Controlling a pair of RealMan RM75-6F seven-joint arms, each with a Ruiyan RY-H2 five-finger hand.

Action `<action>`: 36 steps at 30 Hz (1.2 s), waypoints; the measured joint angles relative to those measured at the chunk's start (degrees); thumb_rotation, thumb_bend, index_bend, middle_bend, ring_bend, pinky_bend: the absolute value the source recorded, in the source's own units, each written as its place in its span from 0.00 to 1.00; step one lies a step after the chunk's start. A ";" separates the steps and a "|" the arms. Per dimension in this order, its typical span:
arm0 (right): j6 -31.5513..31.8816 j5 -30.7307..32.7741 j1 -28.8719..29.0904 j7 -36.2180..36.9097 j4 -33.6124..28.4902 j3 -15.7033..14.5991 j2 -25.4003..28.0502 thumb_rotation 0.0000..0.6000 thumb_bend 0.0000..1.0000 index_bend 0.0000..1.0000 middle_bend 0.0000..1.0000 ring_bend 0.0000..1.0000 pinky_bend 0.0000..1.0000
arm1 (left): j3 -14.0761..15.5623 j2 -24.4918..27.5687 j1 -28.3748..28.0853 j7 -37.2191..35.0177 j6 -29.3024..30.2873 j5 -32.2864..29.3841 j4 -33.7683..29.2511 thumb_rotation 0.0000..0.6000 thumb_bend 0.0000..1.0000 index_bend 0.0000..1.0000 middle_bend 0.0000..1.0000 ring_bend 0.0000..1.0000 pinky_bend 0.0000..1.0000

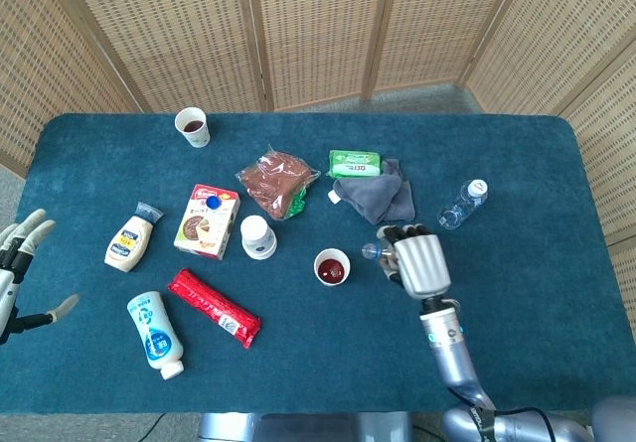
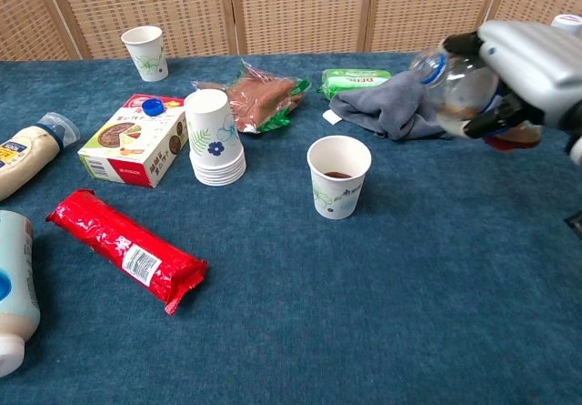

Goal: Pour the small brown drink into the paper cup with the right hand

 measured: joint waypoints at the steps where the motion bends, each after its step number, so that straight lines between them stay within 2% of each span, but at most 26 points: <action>1: 0.64 0.20 -0.86 2.23 -0.22 0.22 0.33 1.00 0.75 0.41 0.61 0.50 0.81 | 0.07 0.00 -0.03 0.11 -0.08 0.11 -0.06 1.00 0.26 0.00 0.00 0.00 0.00; 6: 1.89 1.52 -3.85 11.56 -0.60 1.19 1.96 1.00 0.75 0.41 0.61 0.50 0.80 | 0.22 -0.09 -0.14 0.74 -0.38 0.14 -0.28 1.00 0.26 0.00 0.00 0.00 0.00; 14: 0.74 2.83 -7.16 32.66 2.28 2.86 4.00 1.00 0.75 0.41 0.61 0.49 0.80 | 0.42 -0.23 -0.42 1.76 -1.13 -0.12 -0.62 1.00 0.26 0.00 0.00 0.00 0.00; 20: 0.79 1.37 -8.87 47.43 11.03 3.32 2.67 1.00 0.75 0.41 0.61 0.49 0.80 | 0.40 -0.72 -0.62 3.40 -1.71 -0.66 -1.02 1.00 0.26 0.00 0.00 0.00 0.00; 25: 1.82 0.42 -10.00 56.76 19.81 3.79 -0.95 1.00 0.75 0.42 0.61 0.49 0.80 | 0.54 -0.97 -0.74 4.38 -2.05 -0.72 -1.31 1.00 0.26 0.00 0.00 0.00 0.00; 31: 2.92 0.45 -10.92 63.01 28.00 4.91 -5.20 1.00 0.75 0.42 0.61 0.49 0.79 | 0.56 -0.92 -0.80 4.30 -2.18 -0.83 -1.21 1.00 0.26 0.00 0.00 0.00 0.00; 36: 3.11 1.09 -11.42 66.48 31.83 6.15 -7.04 1.00 0.75 0.42 0.61 0.48 0.77 | 0.73 -0.83 -1.01 4.08 -2.62 -0.64 -1.07 1.00 0.26 0.00 0.00 0.00 0.00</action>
